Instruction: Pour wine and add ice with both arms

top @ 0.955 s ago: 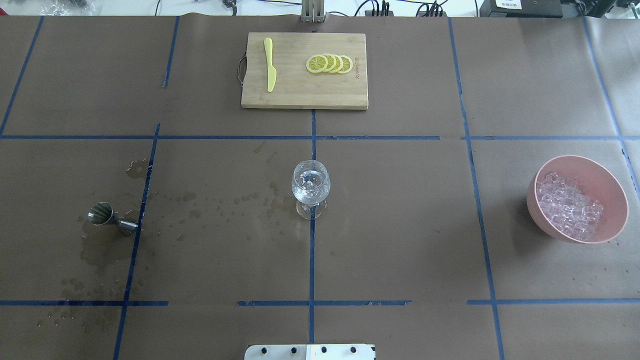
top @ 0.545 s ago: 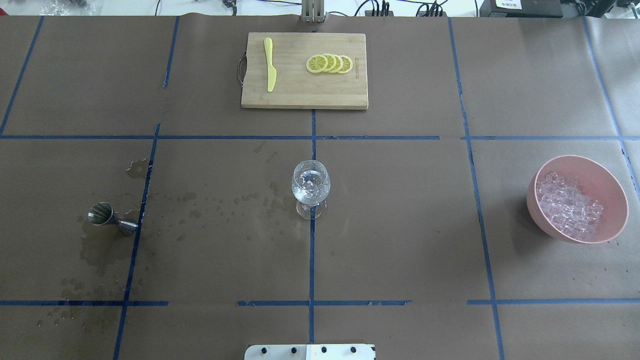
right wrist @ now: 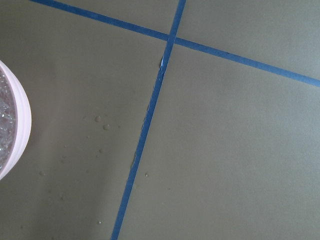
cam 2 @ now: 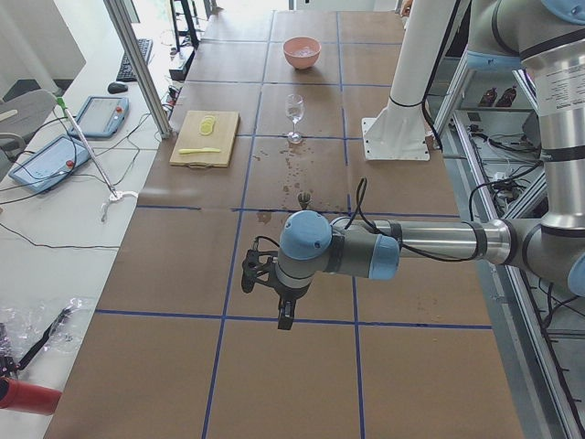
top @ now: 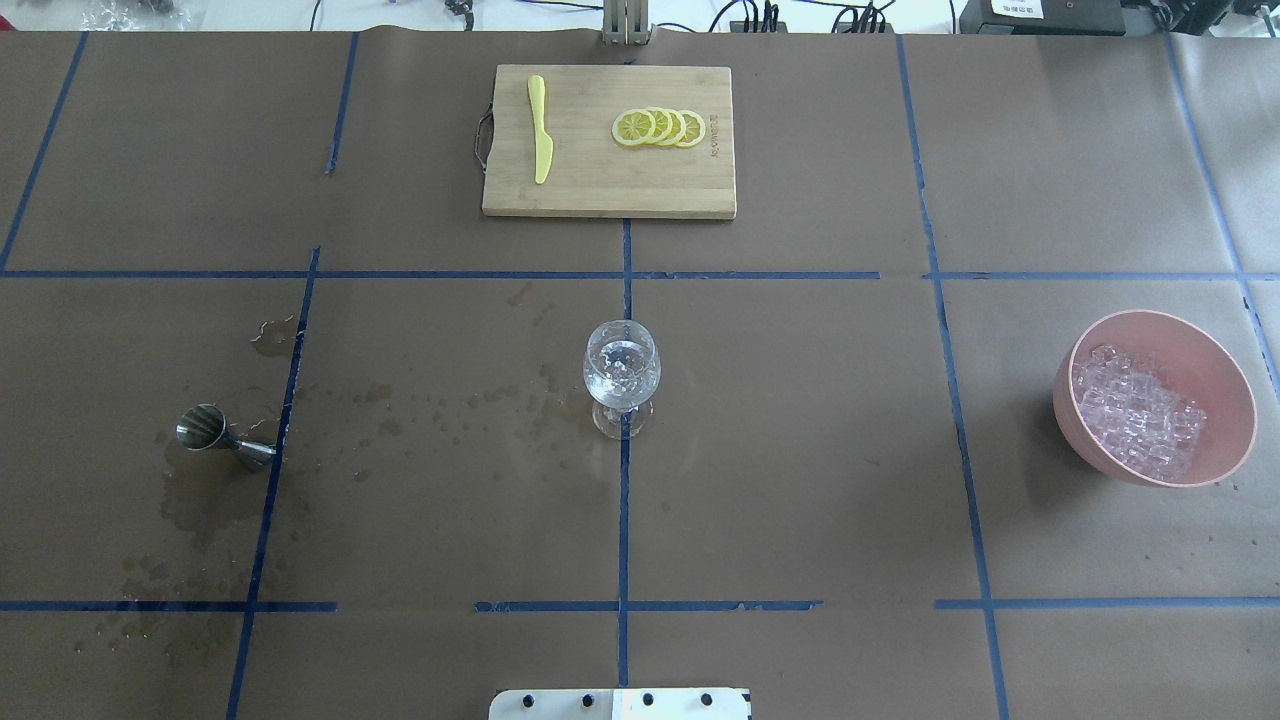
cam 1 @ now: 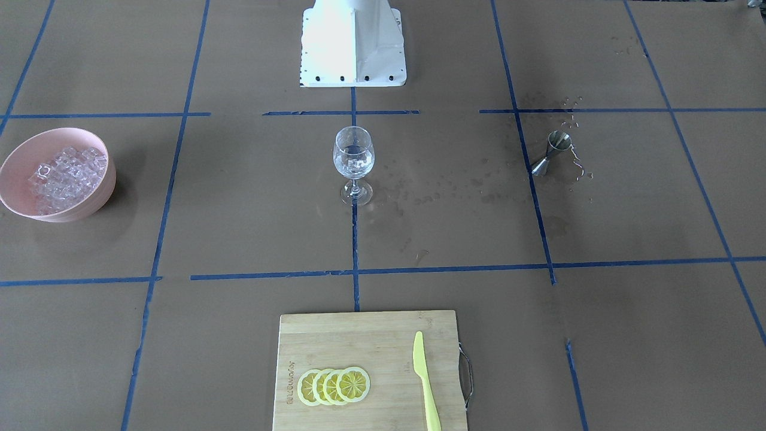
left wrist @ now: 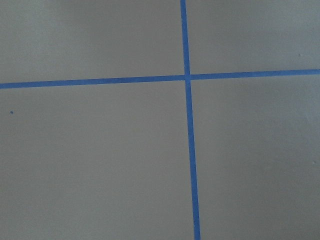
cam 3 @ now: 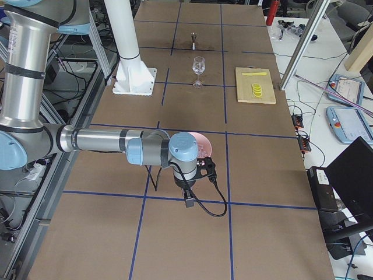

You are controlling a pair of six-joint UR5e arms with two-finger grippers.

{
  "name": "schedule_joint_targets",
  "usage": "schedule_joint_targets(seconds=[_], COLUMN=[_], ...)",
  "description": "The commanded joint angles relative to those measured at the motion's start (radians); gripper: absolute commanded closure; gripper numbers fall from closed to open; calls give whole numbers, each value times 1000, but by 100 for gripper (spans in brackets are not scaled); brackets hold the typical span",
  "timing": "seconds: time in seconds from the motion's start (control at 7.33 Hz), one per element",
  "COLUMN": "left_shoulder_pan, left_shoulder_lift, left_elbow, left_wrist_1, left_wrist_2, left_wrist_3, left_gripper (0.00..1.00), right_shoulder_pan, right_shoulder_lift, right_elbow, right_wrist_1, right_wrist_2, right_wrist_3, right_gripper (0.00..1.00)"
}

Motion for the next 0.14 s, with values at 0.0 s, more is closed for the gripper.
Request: schedule_joint_targets(seconds=[0.0], left_shoulder_pan=[0], left_shoulder_lift=[-1], left_elbow=[-1], left_wrist_1=[0], left_wrist_2=[2], left_wrist_3=[0], left_gripper=[0], right_shoulder_pan=[0], right_shoulder_lift=[-12], right_elbow=[-1], right_wrist_1=[5], right_wrist_2=[7], right_wrist_3=[0], right_gripper=[0])
